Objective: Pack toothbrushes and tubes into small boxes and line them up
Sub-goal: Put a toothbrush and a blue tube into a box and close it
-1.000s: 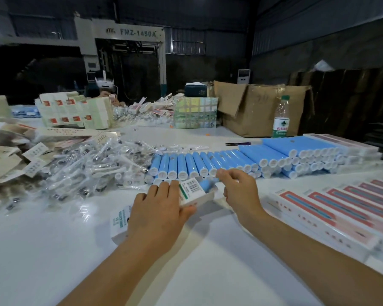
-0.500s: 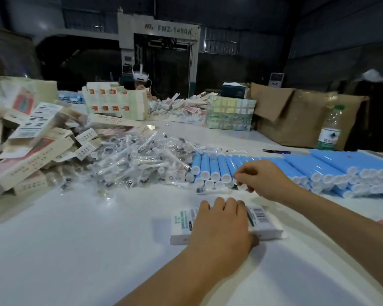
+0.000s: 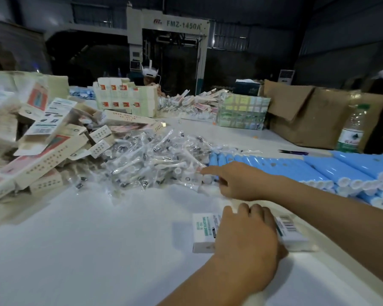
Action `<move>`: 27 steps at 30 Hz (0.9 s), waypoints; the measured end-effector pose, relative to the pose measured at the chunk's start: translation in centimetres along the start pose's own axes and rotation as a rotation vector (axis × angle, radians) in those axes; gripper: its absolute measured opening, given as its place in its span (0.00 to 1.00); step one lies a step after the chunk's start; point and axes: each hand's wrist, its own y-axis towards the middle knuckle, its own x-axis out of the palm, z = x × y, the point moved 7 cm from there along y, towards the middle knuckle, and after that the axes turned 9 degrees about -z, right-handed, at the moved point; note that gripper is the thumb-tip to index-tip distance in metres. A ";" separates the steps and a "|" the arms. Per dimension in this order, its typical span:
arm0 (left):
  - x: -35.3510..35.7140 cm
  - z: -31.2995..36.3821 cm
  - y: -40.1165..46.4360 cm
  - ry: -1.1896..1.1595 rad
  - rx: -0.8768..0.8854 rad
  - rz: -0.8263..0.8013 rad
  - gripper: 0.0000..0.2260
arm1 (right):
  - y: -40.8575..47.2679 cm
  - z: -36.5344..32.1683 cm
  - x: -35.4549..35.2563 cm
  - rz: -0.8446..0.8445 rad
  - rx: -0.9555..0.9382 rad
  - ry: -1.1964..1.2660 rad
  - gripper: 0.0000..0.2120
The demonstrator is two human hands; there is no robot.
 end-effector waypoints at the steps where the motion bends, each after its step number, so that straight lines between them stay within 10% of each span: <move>1: -0.1 -0.2 0.0 0.007 -0.011 -0.005 0.26 | -1.2 0.7 -1.3 0.130 0.008 0.085 0.19; 7: -0.8 -1.4 0.3 -0.037 -0.090 0.055 0.27 | -13.4 8.8 -3.8 0.920 0.220 1.034 0.04; 12: -1.5 -2.7 0.2 -0.019 -0.166 0.155 0.30 | -18.6 11.5 1.6 1.160 0.355 1.815 0.06; 22: -1.8 -1.7 -0.1 0.034 -0.222 0.188 0.38 | -17.7 8.7 3.0 1.159 0.528 1.321 0.09; 27: -1.5 -1.2 0.3 0.060 -0.206 0.186 0.36 | -15.6 6.4 3.8 0.904 0.467 1.315 0.11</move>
